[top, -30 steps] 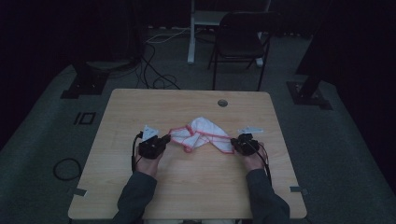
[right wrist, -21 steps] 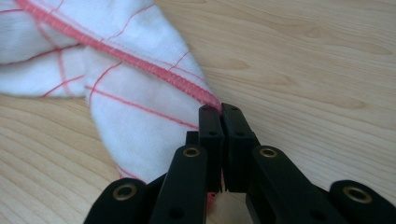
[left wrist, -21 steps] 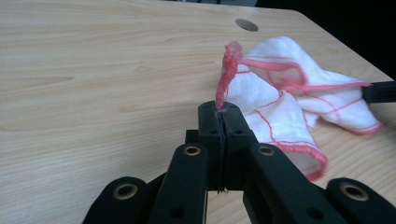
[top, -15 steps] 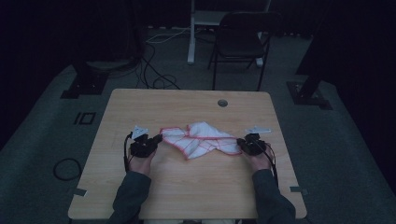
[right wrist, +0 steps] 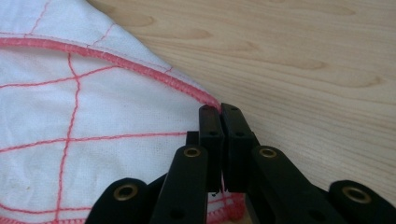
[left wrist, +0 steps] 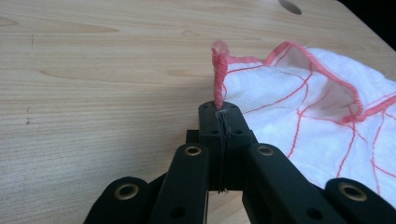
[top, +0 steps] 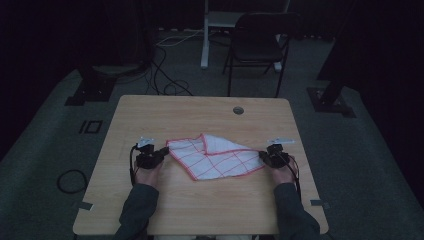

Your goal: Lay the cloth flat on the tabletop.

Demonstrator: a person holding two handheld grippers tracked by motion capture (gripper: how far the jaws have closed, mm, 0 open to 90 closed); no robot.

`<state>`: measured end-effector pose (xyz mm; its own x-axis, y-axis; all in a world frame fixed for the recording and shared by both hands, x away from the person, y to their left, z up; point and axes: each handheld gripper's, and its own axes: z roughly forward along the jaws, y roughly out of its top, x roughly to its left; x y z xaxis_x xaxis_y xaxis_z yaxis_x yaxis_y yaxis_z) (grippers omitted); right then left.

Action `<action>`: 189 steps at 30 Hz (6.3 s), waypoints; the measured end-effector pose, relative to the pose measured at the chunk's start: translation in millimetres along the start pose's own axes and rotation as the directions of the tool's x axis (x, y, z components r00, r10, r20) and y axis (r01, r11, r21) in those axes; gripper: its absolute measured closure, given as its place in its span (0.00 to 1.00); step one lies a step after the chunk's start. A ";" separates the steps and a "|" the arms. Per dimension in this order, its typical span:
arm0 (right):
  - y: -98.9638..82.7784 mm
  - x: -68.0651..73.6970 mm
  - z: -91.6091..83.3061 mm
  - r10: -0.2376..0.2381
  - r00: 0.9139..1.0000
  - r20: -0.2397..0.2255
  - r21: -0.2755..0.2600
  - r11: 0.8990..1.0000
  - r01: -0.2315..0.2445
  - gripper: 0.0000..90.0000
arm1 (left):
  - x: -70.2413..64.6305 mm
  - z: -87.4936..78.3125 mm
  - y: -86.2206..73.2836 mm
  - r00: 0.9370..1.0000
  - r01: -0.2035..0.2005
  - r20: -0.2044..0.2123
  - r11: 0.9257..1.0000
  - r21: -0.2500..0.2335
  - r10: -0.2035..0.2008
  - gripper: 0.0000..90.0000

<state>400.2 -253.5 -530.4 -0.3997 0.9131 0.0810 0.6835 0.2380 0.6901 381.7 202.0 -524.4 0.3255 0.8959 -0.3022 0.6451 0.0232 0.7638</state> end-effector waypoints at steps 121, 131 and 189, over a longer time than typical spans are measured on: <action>41.5 32.3 26.9 -0.171 0.978 0.122 -0.012 0.985 0.174 0.89 | -47.8 42.6 0.9 0.960 -0.275 -0.009 0.951 0.140 0.279 0.81; 29.9 61.4 19.5 -0.252 0.967 0.034 -0.033 0.967 0.253 0.81 | -43.5 17.4 -4.1 0.963 -0.268 0.002 0.958 0.105 0.269 0.80; 20.1 201.1 17.5 -0.412 0.859 -0.303 -0.070 0.909 0.411 0.97 | -30.1 -27.2 -26.5 0.973 -0.229 -0.036 0.973 0.022 0.230 0.80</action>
<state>344.2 -59.3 -512.8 -0.8102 0.5861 0.0032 0.4142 0.5688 0.7106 336.0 186.5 -520.1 0.4402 0.8926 -0.0977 0.5682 -0.1927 0.8000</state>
